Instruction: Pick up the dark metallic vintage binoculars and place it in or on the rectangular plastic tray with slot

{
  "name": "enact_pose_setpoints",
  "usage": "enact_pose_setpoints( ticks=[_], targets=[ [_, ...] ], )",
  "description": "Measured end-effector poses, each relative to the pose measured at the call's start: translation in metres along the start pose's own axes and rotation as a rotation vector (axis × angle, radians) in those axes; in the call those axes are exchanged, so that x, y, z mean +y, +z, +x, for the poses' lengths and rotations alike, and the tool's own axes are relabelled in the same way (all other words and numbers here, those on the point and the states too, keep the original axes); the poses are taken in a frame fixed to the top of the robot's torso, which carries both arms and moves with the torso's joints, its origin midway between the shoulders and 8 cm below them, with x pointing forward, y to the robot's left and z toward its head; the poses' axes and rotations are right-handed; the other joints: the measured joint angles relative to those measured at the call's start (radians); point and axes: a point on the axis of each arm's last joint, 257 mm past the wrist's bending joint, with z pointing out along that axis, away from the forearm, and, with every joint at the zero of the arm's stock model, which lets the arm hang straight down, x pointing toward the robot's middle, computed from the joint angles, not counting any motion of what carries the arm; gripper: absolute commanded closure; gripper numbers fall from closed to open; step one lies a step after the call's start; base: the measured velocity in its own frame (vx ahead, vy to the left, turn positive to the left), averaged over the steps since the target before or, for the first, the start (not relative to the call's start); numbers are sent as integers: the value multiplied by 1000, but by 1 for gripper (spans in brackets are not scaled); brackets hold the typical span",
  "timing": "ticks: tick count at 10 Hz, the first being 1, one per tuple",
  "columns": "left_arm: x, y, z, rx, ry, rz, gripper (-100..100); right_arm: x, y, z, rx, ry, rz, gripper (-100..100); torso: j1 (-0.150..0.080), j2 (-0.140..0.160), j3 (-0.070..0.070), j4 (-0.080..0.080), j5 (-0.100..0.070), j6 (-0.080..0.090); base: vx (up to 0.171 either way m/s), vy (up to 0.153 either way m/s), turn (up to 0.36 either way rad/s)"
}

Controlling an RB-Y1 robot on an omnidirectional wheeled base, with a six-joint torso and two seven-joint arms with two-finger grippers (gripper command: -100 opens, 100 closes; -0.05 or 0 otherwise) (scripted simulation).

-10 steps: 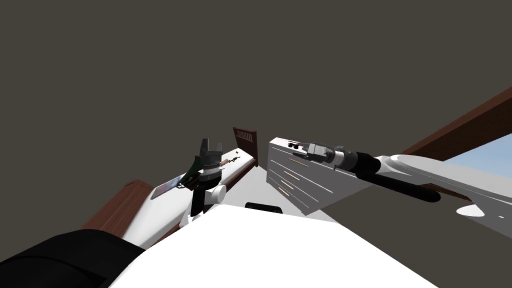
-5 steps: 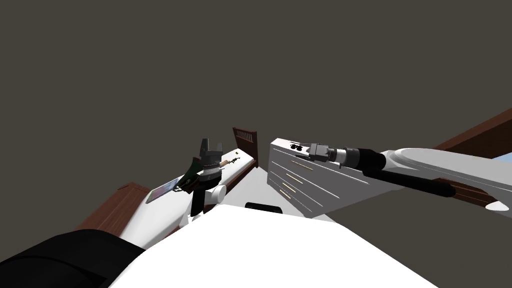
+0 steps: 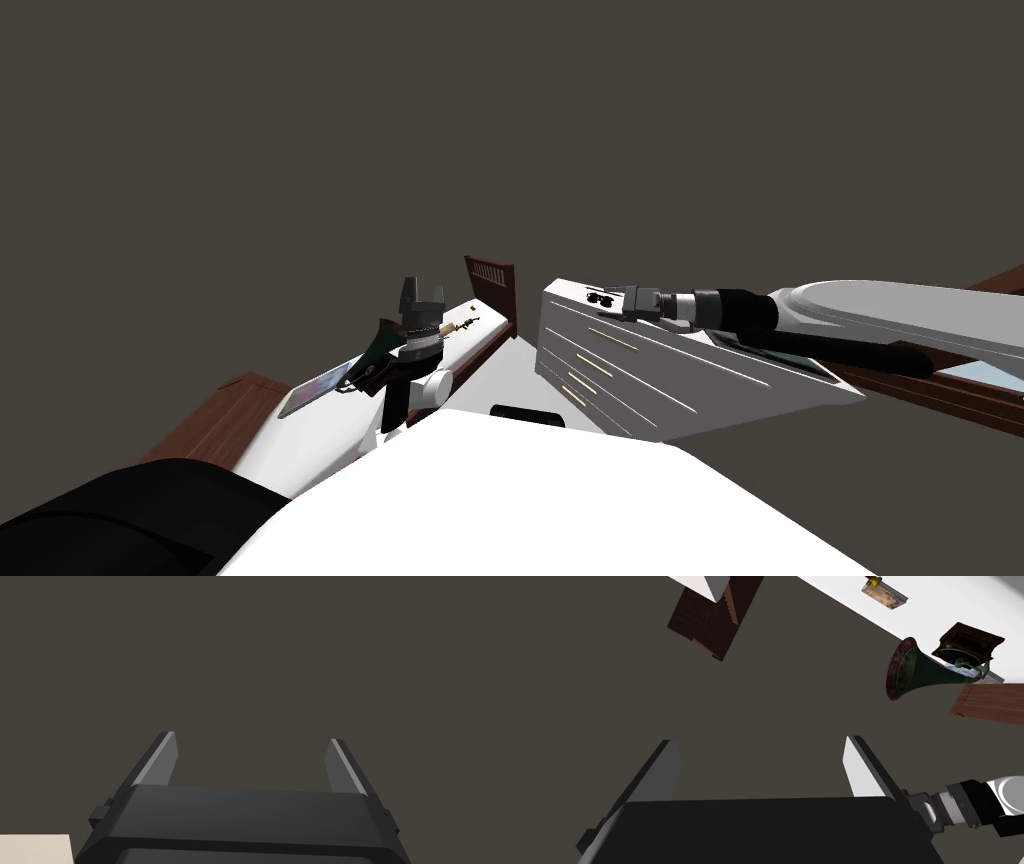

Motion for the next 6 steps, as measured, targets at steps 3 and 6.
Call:
enact_pose_setpoints(
  ticks=[3, 6],
  targets=[
    [0, 0, 0, 0, 0, 0, 0, -10, -7, 18, 101, -90, -18, -100, 0, -4, -2, -1, 0, 0, 130, 22, -3],
    [0, 0, 0, 0, 0, 0, 0, -20, -18, 38, 203, -178, -47, -100, -1, -2, -1, -1, 0, 0, 108, 13, 0]
  ],
)
